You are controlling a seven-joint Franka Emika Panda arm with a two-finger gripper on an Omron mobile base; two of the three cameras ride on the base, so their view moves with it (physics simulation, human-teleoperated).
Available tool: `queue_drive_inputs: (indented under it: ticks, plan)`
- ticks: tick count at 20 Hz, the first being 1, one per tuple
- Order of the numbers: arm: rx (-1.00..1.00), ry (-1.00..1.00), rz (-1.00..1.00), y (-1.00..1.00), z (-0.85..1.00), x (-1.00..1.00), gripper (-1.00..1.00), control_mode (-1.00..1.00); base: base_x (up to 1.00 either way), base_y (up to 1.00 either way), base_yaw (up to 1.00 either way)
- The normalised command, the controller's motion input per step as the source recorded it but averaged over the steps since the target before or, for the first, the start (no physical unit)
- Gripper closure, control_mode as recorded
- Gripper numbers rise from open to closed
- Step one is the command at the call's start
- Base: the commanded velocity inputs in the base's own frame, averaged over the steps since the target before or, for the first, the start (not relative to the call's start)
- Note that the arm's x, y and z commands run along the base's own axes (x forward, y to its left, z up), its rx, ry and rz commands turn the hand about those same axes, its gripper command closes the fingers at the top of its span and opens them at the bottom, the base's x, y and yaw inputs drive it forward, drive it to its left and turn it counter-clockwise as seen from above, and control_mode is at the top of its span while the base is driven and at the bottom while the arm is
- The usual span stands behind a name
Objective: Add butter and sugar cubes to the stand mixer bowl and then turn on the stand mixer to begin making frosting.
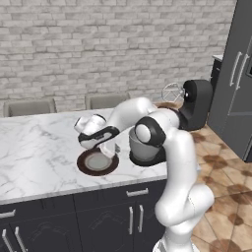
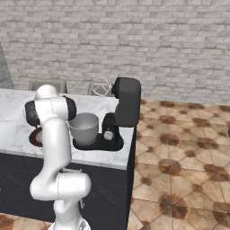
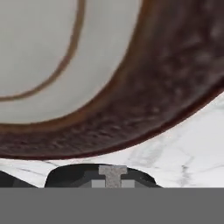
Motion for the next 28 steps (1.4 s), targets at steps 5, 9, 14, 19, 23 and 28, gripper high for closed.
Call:
queue_drive_inputs:
  ticks: [5,9,14,19,23,28]
  plan:
    - [0.00,-0.14,0.00,0.35,0.71,-0.21,1.00,-1.00,0.00,0.00,0.00]
    - [0.00,-0.13,0.00,0.13,0.77,-0.22,1.00,-1.00,0.00,0.00,0.00]
    - [-0.01,-0.14,0.00,-0.12,0.86,-0.05,1.00,-1.00,0.00,0.00,0.00]
    - [-0.04,-0.07,0.00,-0.58,0.67,0.00,1.00,-1.00,0.00,0.00,0.00]
    - [-0.01,-0.04,0.00,-0.75,0.41,0.00,1.00,-1.00,0.00,0.00,0.00]
    - [0.00,0.00,0.00,-0.59,0.00,0.00,1.00,-1.00,0.00,0.00,0.00]
